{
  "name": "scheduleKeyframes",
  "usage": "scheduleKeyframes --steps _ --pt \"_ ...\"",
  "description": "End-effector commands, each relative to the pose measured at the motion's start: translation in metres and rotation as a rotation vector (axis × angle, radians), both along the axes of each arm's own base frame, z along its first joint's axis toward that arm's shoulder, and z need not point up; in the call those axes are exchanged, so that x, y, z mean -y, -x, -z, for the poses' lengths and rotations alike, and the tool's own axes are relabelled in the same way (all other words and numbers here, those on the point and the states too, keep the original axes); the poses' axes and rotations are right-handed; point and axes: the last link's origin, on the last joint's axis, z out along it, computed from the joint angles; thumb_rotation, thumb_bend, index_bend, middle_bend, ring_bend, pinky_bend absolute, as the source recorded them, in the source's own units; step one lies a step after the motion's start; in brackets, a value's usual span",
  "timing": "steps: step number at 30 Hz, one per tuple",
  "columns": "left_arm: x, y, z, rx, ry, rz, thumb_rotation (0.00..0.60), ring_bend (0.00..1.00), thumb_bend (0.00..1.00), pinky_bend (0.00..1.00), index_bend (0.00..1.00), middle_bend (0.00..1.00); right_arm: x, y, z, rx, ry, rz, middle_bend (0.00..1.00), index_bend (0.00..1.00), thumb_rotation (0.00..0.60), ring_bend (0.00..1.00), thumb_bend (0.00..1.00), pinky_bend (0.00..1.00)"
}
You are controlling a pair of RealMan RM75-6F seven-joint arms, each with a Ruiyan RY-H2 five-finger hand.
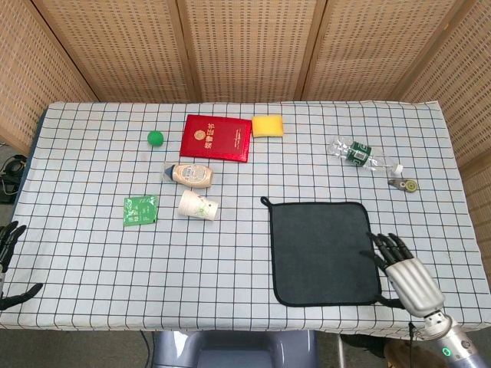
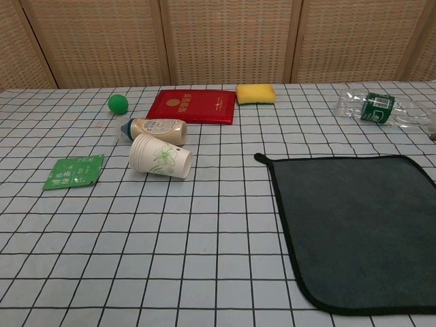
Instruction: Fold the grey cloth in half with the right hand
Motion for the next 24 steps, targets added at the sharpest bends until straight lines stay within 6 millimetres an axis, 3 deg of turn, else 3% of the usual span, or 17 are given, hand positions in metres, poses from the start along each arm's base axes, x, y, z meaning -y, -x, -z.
scheduleKeyframes --steps 1,4,8,18,24 --pt "-0.002 0.001 0.002 -0.006 0.004 -0.008 0.6 0.0 0.0 0.0 0.0 0.0 0.002 -0.002 0.031 -0.016 -0.123 -0.048 0.0 0.42 0.6 0.0 0.1 0.0" --pt "-0.004 0.003 0.004 -0.012 0.01 -0.02 0.6 0.0 0.0 0.0 0.0 0.0 0.004 -0.001 0.051 -0.025 -0.147 -0.055 0.0 0.44 0.6 0.0 0.24 0.0" --pt "-0.006 0.005 0.005 -0.013 0.01 -0.033 0.6 0.0 0.0 0.0 0.0 0.0 0.005 -0.001 0.071 -0.037 -0.176 -0.059 0.0 0.44 0.6 0.0 0.33 0.0" --pt "-0.005 0.006 0.003 -0.007 0.004 -0.035 0.6 0.0 0.0 0.0 0.0 0.0 0.0 0.0 0.102 -0.091 -0.206 -0.08 0.0 0.48 0.6 0.0 0.43 0.0" --pt "-0.004 0.006 0.001 -0.003 -0.001 -0.033 0.6 0.0 0.0 0.0 0.0 0.0 -0.003 0.003 0.11 -0.114 -0.21 -0.088 0.0 0.48 0.6 0.0 0.45 0.0"
